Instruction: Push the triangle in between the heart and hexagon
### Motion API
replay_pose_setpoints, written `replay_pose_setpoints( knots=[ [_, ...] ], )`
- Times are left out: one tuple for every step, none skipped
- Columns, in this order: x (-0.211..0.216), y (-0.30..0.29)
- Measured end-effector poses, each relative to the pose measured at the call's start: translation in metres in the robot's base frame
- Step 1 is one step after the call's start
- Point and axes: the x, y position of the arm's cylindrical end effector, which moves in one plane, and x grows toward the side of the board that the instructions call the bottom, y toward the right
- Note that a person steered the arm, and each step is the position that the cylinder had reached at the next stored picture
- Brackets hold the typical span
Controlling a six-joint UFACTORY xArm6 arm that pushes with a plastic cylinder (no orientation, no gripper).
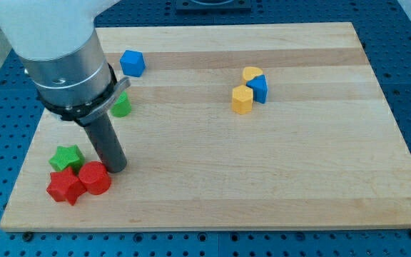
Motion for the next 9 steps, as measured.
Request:
replay_pose_setpoints(
  knots=[
    [-0.011, 0.002],
    [-0.039, 0.039],
    [-0.050, 0.105],
    [-0.062, 0.174],
    [-0.075, 0.224],
    [-0.098, 0.254],
    [-0.128, 0.260],
    [-0.152, 0.255],
    [-0.161, 0.241]
  ],
)
